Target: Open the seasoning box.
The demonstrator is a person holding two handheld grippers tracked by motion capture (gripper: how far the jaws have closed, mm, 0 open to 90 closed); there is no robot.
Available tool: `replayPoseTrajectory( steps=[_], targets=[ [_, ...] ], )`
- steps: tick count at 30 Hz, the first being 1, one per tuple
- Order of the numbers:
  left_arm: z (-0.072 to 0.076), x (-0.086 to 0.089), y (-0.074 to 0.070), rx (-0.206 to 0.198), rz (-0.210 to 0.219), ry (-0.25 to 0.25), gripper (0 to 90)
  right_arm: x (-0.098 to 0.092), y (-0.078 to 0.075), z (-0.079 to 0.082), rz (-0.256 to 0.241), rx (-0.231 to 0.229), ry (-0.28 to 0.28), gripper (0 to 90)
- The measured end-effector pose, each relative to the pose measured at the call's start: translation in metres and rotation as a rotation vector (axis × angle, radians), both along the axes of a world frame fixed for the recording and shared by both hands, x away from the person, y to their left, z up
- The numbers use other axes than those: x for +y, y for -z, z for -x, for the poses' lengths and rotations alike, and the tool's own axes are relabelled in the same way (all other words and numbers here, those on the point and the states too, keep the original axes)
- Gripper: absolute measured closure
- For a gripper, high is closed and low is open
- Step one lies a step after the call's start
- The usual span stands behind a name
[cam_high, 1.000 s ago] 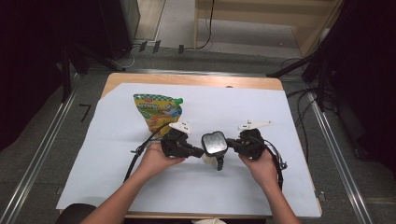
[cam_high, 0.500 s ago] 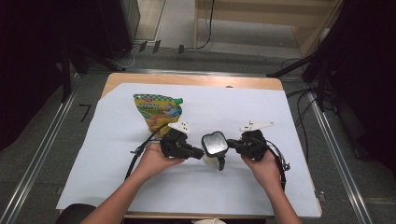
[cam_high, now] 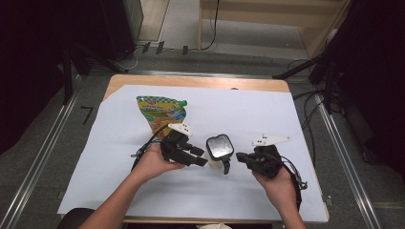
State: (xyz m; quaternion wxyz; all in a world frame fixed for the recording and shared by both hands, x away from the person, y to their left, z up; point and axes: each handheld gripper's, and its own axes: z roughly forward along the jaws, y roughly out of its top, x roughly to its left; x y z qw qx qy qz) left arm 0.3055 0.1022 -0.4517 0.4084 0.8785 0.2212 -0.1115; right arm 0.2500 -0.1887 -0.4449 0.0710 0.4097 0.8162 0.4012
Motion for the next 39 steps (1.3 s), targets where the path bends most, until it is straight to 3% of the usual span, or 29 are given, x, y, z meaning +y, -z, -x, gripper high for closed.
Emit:
replayPoseTrajectory(
  steps=[5,11,21,35,39],
  targets=[
    [0.000,0.001,-0.002,-0.010,0.002,0.007,48.8,0.003,0.000,0.015,0.010,0.024,-0.022,90.0],
    [-0.002,0.004,-0.004,-0.017,0.002,-0.004,47.3,0.010,-0.010,0.022,0.003,0.019,-0.061,90.0],
    [-0.005,0.009,-0.002,-0.009,-0.009,-0.025,45.8,0.026,-0.011,0.028,0.007,0.024,-0.134,90.0],
    [-0.004,0.011,-0.003,-0.029,-0.006,-0.033,45.1,0.047,0.018,0.016,0.033,0.047,-0.158,90.0],
    [-0.004,0.012,-0.002,-0.026,-0.006,-0.036,45.3,0.044,0.019,0.013,0.014,0.050,-0.164,90.0]
  ],
)
